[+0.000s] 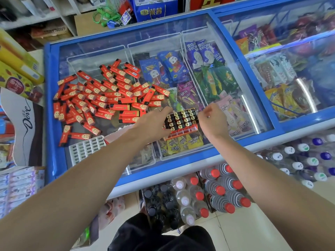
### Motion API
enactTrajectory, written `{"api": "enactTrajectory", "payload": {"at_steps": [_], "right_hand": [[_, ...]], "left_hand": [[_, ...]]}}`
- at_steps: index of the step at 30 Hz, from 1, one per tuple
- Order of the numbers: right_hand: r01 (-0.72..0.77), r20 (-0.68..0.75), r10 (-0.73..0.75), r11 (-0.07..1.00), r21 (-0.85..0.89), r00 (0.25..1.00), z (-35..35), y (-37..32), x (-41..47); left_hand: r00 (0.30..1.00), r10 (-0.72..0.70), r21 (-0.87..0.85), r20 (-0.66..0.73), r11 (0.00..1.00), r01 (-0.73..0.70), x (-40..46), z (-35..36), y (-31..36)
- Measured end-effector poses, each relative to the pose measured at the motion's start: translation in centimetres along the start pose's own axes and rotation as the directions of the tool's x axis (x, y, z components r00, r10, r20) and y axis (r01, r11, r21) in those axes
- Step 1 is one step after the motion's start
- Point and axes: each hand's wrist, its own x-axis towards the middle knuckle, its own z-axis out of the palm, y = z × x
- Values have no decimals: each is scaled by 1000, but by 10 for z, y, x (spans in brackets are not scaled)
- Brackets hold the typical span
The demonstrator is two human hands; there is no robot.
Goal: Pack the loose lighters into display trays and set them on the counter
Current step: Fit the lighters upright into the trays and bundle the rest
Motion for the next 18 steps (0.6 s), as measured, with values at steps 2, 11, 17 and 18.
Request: {"api": "enactTrajectory", "payload": {"at_steps": [2,11,17,18], "right_hand": [[77,-39,-78,997,-28,996,2,-8,3],[389,101,-377,904,-176,921,52,-59,9],[541,334,-436,758,-365,836,90,-95,14],[535,354,-416,757,-376,838,97,-99,15]], "left_hand": [[1000,-20,-6,9,1000,20,-3,-6,-11],[960,-247,-68,-129,968,240,-23,-33,-81],[927,-352,0,-130,935,355,-31,-30,-131],[927,-350,16,-132,935,355,-31,-30,-137]]}}
